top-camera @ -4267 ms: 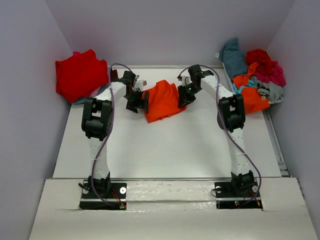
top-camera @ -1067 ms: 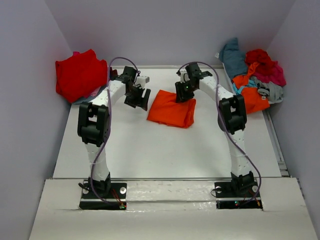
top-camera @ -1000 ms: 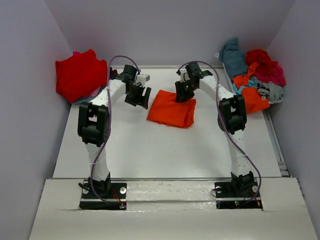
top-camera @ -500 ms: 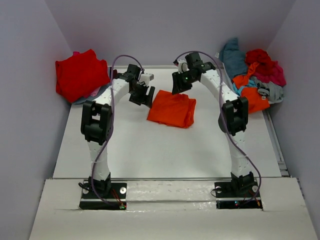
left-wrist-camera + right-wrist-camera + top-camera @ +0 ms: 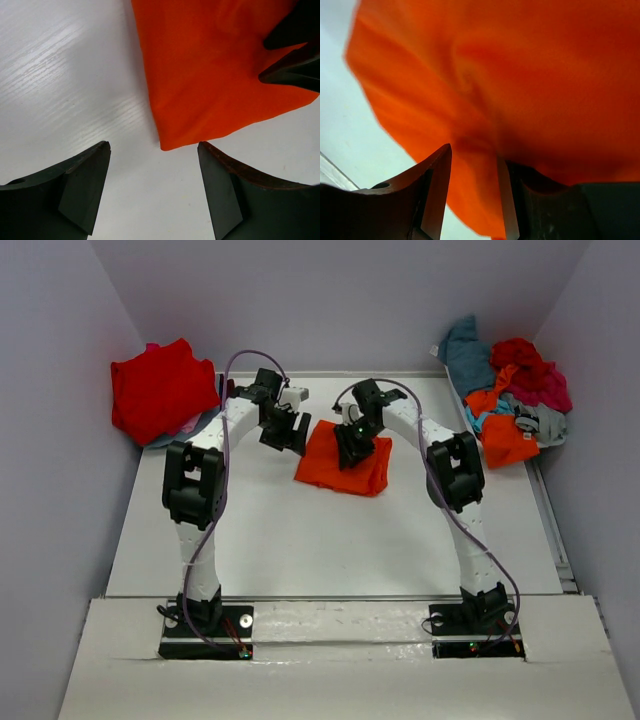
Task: Fold and stack the t-shirts
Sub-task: Fold the tshirt
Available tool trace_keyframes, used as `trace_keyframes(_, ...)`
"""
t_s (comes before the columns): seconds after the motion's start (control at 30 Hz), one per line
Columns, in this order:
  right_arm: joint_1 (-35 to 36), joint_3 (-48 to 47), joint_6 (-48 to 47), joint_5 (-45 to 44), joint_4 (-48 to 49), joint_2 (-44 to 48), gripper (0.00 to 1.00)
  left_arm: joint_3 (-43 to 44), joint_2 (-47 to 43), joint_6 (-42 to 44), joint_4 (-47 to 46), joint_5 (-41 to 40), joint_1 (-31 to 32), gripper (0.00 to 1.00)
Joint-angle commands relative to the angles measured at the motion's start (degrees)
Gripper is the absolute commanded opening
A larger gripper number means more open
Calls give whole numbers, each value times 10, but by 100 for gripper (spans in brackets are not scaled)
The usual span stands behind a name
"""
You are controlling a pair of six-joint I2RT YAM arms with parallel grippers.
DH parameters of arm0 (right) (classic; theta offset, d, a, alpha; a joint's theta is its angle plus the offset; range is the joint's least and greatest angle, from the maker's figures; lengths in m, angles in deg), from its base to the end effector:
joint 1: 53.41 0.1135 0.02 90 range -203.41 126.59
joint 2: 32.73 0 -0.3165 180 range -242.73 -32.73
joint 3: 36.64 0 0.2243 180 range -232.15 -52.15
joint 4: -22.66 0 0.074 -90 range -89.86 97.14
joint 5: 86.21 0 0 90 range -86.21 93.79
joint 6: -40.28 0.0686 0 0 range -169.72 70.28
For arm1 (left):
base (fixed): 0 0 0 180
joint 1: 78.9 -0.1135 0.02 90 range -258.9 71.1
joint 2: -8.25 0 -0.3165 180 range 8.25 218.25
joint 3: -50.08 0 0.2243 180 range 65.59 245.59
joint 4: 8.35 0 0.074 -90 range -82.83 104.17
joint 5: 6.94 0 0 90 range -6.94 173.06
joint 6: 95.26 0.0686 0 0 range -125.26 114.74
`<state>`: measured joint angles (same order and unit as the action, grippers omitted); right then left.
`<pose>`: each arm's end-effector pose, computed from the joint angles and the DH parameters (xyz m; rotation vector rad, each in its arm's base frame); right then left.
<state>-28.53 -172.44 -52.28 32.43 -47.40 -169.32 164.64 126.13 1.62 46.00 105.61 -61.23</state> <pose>0.4563 0.2479 0.2011 -0.7830 2.6978 0.7945 0.4354 -0.1663 0.2642 0.6886 2.4691 -0.5777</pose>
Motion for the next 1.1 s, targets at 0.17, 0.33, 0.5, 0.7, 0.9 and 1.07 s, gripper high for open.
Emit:
trace_keyframes(0.17,-35,92,2,-59,24,84,48,65,1,-1,2,28,3,82)
trace_keyframes(0.33,-35,94,-8,-40,22,86,48,150,43,5,18,60,3,82)
trace_keyframes(0.5,-30,58,-9,-12,-3,62,48,178,77,-5,15,85,15,82)
trace_keyframes(0.7,14,13,-8,-4,-23,28,48,134,71,-18,-2,124,33,82)
trace_keyframes(0.9,19,-13,5,-14,-21,-5,48,121,65,-13,7,181,39,82)
trace_keyframes(1.07,19,-18,7,-31,-17,-6,48,110,66,4,12,265,52,82)
